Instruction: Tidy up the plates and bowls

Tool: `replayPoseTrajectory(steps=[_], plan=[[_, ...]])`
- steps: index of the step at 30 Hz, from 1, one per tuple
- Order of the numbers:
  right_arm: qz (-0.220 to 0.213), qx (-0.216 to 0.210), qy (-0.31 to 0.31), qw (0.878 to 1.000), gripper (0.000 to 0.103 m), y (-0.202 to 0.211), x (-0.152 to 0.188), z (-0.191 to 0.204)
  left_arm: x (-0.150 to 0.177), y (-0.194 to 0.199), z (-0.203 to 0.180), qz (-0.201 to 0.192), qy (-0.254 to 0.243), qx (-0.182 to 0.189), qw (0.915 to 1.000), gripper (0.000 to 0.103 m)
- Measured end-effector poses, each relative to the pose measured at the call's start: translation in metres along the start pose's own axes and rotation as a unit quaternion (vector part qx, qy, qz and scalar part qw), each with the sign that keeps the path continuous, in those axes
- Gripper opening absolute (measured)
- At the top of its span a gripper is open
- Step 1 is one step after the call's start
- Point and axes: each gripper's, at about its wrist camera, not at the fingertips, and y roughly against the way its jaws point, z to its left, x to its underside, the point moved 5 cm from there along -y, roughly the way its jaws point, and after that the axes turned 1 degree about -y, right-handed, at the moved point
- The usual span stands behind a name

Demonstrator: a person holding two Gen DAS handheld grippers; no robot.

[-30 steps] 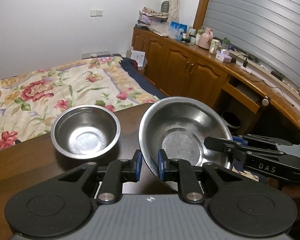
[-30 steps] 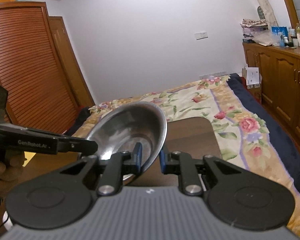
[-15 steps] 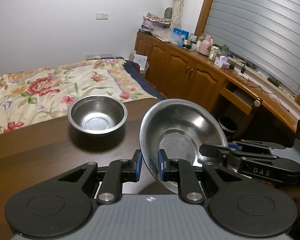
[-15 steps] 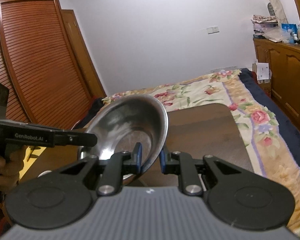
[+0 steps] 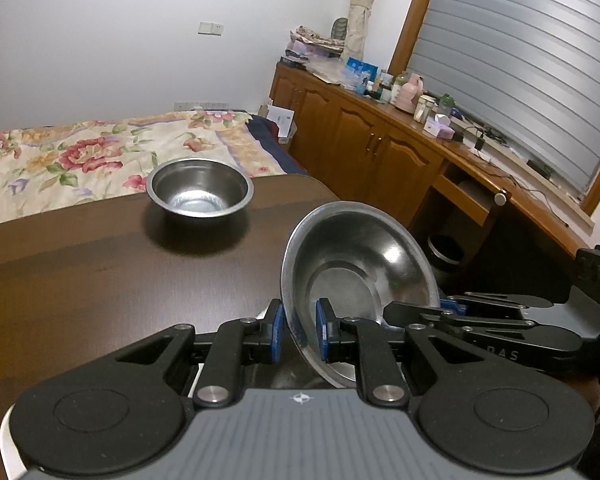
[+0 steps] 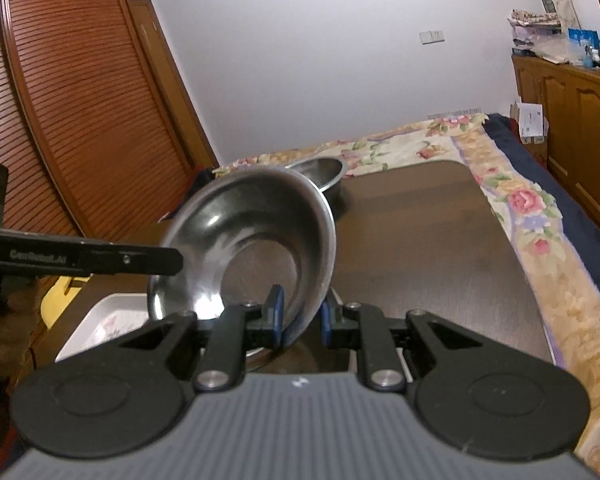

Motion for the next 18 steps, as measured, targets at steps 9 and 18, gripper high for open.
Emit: replayPoseTrajectory(steps=[9, 18], plan=[[0.019, -0.003, -0.003, 1.0, 0.02, 0.001, 0.016, 0.009, 0.022, 0.007, 0.003, 0.005, 0.001, -0.004, 1.0, 0.019], [0.02, 0.003, 0.013, 1.0, 0.02, 0.008, 0.021, 0.017, 0.036, 0.006, 0.004, 0.017, 0.001, -0.003, 0.9999, 0.019]])
